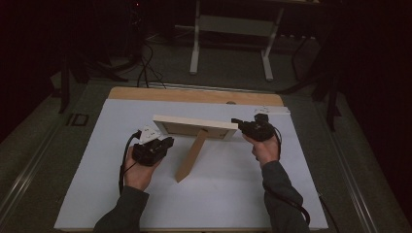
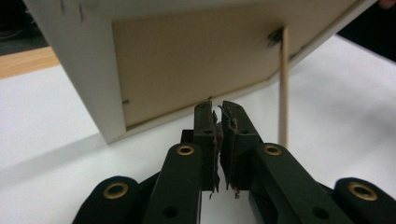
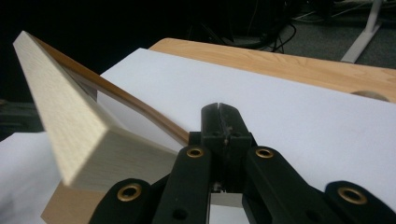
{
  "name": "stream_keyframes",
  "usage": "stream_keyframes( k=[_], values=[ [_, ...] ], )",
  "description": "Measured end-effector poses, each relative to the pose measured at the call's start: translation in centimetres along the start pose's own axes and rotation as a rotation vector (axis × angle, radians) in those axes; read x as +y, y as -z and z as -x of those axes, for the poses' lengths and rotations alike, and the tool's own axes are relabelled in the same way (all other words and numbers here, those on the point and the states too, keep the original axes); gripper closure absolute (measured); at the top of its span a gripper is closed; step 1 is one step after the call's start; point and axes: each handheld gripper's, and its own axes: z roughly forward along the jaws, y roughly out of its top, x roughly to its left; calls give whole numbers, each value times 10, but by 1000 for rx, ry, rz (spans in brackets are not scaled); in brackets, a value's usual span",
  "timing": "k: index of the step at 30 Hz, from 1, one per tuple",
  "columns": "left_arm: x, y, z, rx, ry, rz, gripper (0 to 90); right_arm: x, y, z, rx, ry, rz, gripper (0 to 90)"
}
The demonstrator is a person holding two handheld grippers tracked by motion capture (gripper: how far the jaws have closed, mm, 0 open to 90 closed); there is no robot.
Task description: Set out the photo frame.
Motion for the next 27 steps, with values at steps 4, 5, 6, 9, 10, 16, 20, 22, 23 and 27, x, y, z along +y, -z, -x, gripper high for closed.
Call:
stream_keyframes(
  k=[4,5,6,9,10,16,20,22,23,27],
  values=[
    [7,-1,4,2,1,5,860,-2,-1,0,0,-9,1,900],
    [8,-1,5,4,3,5,860,-2,0,-1,-3,-2,0,900],
    [9,-3,5,6,15,5,859,-2,0,-2,-2,-2,0,900],
    [11,-11,6,-1,38,-6,859,-1,1,-4,-3,2,0,900],
    [13,-14,7,-1,36,-10,859,-1,1,-4,-3,5,-1,900],
    [25,-25,16,7,23,-19,857,-3,0,-2,1,-1,-3,900],
    [33,-32,21,5,11,-19,858,-6,-3,1,-2,-10,-18,900],
    [36,-35,22,6,8,-23,859,-6,-4,1,-4,-7,-29,900],
    [37,-37,23,5,9,-25,859,-5,-4,1,-4,-1,-35,900],
    [40,-41,26,1,-8,-34,859,-2,-5,-2,3,20,-52,900]
  ],
)
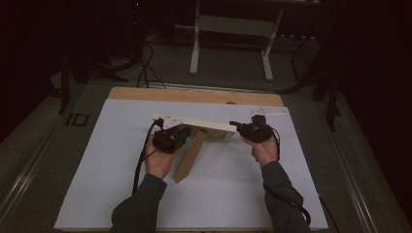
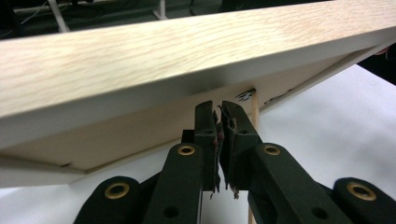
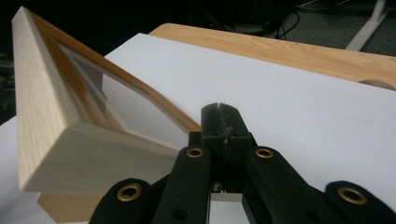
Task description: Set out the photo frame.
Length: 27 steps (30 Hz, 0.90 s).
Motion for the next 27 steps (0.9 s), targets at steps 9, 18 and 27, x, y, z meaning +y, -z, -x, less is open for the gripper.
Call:
stream_keyframes(
  k=[9,18,27],
  values=[
    [8,-6,12,-14,-39,-13,861,0,-1,-2,7,0,-7,900],
    [11,-16,24,-30,-66,-31,861,-1,-1,-5,13,14,-17,900],
    [13,-18,29,-51,-57,-43,862,-1,0,-9,25,31,-25,900]
  ],
)
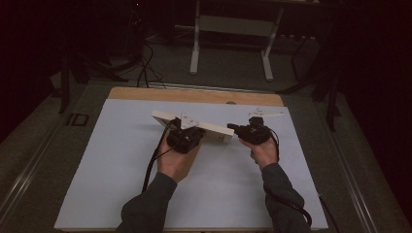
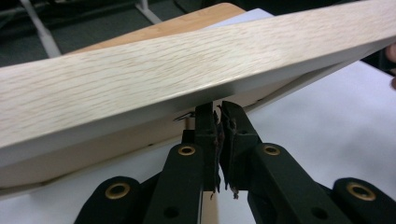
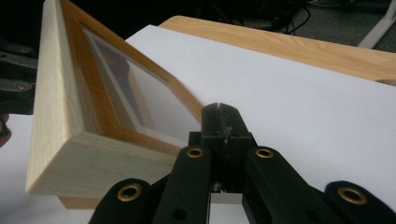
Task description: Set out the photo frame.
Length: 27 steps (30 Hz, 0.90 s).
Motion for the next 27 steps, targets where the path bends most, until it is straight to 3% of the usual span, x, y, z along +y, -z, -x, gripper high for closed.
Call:
stream_keyframes(
  k=[11,14,22,27],
  values=[
    [0,-2,-1,0,-5,-8,862,-2,1,-10,34,33,-19,900],
    [0,-2,-1,-1,-5,-7,862,-3,0,-10,17,50,-36,900],
    [1,-2,-2,-11,-2,-12,862,-8,-4,-1,27,11,-60,900],
    [1,-2,-4,-13,0,-13,862,-8,-5,-2,28,17,-64,900]
  ],
)
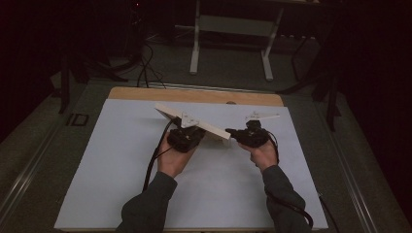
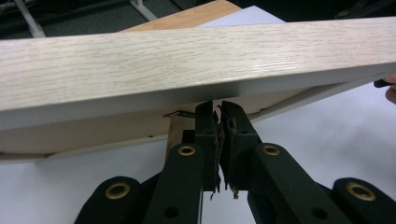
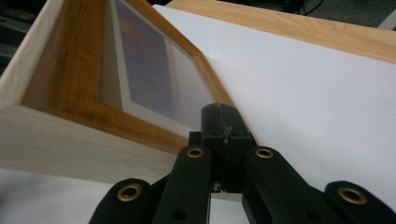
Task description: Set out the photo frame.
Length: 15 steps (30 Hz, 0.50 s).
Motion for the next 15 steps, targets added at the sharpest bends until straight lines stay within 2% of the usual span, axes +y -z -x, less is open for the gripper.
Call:
stream_keyframes(
  k=[10,15],
  values=[
    [1,0,-2,14,-2,-1,862,0,0,-9,32,36,-24,900],
    [3,1,-5,18,-19,-1,862,-3,-5,-17,53,73,-64,900]
  ],
)
